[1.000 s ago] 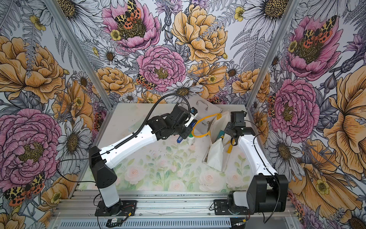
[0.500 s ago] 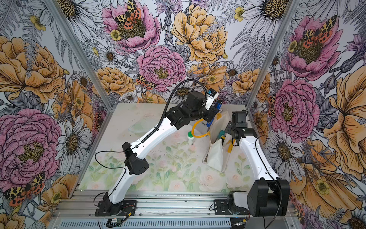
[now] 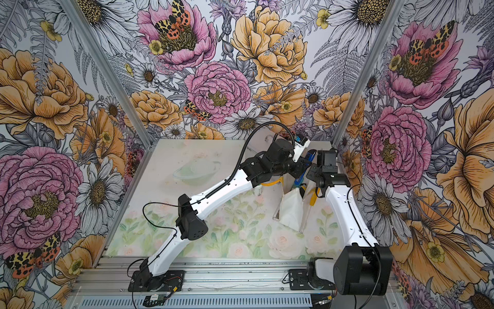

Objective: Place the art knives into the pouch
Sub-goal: Place the utility knife in the pouch.

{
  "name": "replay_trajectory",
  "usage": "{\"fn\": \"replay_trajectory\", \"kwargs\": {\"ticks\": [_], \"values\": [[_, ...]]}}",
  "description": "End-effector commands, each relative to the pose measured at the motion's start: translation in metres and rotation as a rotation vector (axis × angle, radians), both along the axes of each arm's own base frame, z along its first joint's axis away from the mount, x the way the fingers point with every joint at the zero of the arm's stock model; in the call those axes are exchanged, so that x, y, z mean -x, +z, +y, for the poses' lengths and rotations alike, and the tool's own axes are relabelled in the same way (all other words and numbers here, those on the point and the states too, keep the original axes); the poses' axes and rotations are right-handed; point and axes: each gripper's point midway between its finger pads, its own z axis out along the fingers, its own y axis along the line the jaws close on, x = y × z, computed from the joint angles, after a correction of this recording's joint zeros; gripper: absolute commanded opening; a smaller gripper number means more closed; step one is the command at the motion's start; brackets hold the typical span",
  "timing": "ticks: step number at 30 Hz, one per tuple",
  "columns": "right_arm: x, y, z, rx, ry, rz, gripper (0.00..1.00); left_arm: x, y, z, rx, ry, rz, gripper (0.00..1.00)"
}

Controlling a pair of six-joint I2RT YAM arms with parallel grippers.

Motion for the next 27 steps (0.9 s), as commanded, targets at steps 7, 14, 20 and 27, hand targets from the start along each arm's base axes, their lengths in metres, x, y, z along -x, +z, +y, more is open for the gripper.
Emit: {"fn": "replay_trajectory", "kwargs": {"ticks": [7, 14, 20, 27], "values": [[-0.001, 0.02, -0.009, 0.013, -0.014, -0.059, 0.0, -0.013, 0.013, 0.013, -0.009, 0.069, -0.068, 0.73], [-0.002, 0.017, -0.011, 0.009, -0.018, -0.051, 0.0, -0.029, 0.017, 0.039, -0.089, 0.157, -0.154, 0.96], [-0.005, 0.022, -0.011, -0.009, -0.01, -0.066, 0.05, -0.05, -0.012, 0.062, -0.148, 0.188, -0.094, 0.96], [-0.017, 0.03, -0.012, -0.026, 0.011, -0.076, 0.25, -0.041, -0.025, 0.066, -0.127, 0.111, 0.021, 0.96]]}}
